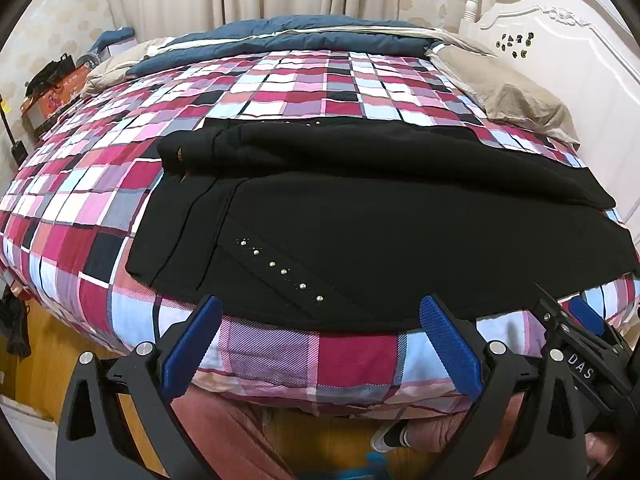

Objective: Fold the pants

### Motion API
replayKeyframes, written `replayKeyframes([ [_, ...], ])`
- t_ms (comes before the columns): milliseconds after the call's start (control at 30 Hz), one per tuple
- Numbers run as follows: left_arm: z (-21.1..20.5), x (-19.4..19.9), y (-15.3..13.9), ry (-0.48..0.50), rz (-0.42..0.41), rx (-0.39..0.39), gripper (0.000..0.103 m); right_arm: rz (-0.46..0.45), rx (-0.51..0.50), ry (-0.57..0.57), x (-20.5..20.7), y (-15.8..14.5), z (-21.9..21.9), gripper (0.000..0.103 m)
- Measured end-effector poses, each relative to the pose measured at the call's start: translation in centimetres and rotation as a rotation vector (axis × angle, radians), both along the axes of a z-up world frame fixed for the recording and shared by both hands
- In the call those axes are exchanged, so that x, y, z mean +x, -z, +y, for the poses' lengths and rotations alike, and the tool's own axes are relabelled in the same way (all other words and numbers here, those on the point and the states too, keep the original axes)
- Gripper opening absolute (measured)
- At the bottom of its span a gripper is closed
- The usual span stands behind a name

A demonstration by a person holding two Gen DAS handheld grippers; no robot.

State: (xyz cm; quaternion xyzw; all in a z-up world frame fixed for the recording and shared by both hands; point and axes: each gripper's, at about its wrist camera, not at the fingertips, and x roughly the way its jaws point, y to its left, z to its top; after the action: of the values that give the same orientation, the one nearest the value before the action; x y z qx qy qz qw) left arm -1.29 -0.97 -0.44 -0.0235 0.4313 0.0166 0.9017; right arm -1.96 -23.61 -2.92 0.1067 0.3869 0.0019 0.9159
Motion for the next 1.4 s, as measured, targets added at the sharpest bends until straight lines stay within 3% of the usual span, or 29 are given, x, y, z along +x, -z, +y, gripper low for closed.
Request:
replayKeyframes([
  [1133, 0.7, 0.0, 0.3, -0.005, 0.008, -0.010, 0.099, 0.019, 0.001, -0.003, -0.6, 0.9, 0.7, 0.101],
  [1400, 1.2, 1.2, 0.2, 0.056, 0.026, -0.032, 0.099, 0.039, -0.007, -0.017, 0.1, 0.8, 0.8, 0.101],
])
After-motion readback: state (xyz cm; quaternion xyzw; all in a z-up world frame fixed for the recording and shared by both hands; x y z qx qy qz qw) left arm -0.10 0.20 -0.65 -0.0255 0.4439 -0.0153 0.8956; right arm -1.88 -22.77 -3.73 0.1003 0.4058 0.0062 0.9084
